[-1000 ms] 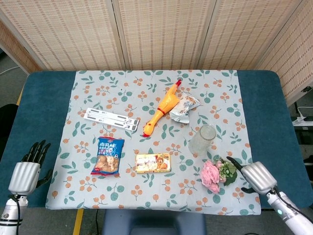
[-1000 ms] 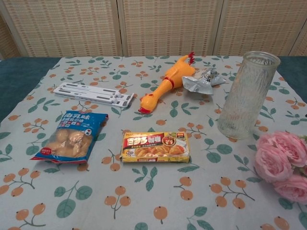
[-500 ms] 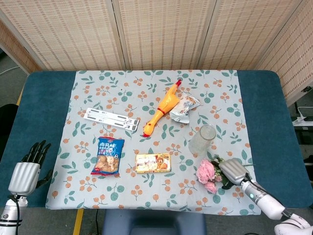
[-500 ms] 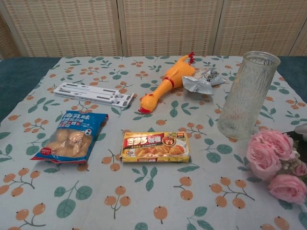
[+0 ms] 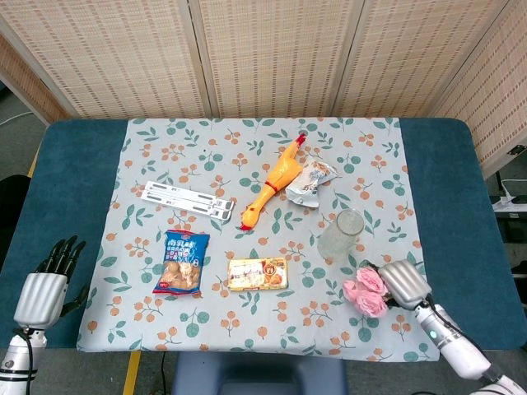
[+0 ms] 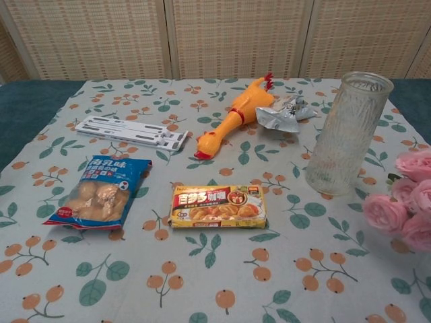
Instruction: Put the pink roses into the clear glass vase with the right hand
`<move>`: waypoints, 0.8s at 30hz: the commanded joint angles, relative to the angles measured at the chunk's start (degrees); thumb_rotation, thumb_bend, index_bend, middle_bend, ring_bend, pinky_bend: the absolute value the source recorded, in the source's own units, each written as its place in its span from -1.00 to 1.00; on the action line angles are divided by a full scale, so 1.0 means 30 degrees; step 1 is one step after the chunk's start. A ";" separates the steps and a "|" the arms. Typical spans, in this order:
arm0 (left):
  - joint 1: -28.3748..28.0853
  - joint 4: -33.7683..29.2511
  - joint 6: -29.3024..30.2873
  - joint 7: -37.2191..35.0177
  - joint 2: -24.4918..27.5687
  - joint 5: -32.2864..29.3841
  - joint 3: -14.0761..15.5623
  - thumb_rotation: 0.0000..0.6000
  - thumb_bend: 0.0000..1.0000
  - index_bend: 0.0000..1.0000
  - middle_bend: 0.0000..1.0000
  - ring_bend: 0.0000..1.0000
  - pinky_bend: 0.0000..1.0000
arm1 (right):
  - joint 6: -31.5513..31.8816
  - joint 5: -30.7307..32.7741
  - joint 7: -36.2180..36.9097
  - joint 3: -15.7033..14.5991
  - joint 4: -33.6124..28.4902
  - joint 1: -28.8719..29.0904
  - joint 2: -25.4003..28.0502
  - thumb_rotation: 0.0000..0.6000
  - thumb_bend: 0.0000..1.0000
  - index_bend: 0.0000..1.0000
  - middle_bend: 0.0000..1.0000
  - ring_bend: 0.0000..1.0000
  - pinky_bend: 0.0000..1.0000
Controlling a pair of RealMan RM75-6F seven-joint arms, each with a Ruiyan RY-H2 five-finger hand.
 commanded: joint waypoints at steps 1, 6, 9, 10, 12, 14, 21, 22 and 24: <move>0.0002 -0.0018 0.0004 0.0019 0.0008 0.0006 -0.0004 1.00 -0.33 -0.93 -1.00 -0.98 -0.31 | 0.2059 -0.3060 0.3110 -0.0591 -0.2938 -0.0325 0.1984 1.00 -0.18 0.86 0.76 0.84 1.00; 0.0033 -0.0079 0.0061 -0.0059 0.0050 0.0028 -0.0012 1.00 -0.33 -0.93 -1.00 -0.98 -0.31 | 0.4301 -0.5588 0.5925 -0.1377 -0.6798 -0.0780 0.4504 1.00 -0.07 0.86 0.78 0.87 1.00; 0.0037 -0.0108 0.0067 -0.0160 0.0078 0.0032 -0.0022 1.00 -0.33 -0.92 -1.00 -0.98 -0.31 | 0.5046 -0.5699 0.6459 -0.1396 -0.8242 -0.1095 0.5128 1.00 0.06 0.85 0.78 0.88 1.00; 0.0037 -0.0112 0.0070 -0.0183 0.0083 0.0034 -0.0025 1.00 -0.33 -0.92 -1.00 -0.98 -0.31 | 0.5089 -0.5512 0.6646 -0.1371 -0.8746 -0.1127 0.5334 1.00 0.08 0.84 0.78 0.88 1.00; 0.0033 -0.0124 0.0075 -0.0202 0.0094 0.0060 -0.0024 1.00 -0.33 -0.92 -1.00 -0.98 -0.31 | 0.5110 -0.5011 0.7305 -0.1168 -0.9949 -0.1045 0.5847 1.00 0.12 0.83 0.78 0.88 1.00; 0.0029 -0.0144 0.0076 -0.0205 0.0104 0.0102 -0.0007 1.00 -0.33 -0.91 -1.00 -0.98 -0.31 | 0.5135 -0.4484 0.8062 -0.0782 -1.0956 -0.0833 0.6417 1.00 0.15 0.82 0.78 0.88 1.00; 0.0053 -0.0149 0.0111 -0.0182 0.0110 0.0120 -0.0004 1.00 -0.33 -0.90 -1.00 -0.97 -0.31 | 0.5261 -0.2630 0.9713 0.0716 -1.2404 -0.0151 0.7285 1.00 0.20 0.82 0.78 0.88 1.00; 0.0049 -0.0141 0.0089 -0.0184 0.0104 0.0105 -0.0006 1.00 -0.33 -0.90 -1.00 -0.97 -0.31 | 0.5205 -0.2331 0.9940 0.0912 -1.2563 -0.0039 0.7387 1.00 0.20 0.82 0.78 0.88 1.00; 0.0025 -0.0107 -0.0023 -0.0160 0.0078 0.0038 -0.0006 1.00 -0.33 -0.90 -1.00 -0.97 -0.31 | 0.4902 -0.0985 1.0884 0.1754 -1.3145 0.0506 0.7772 1.00 0.23 0.81 0.78 0.88 1.00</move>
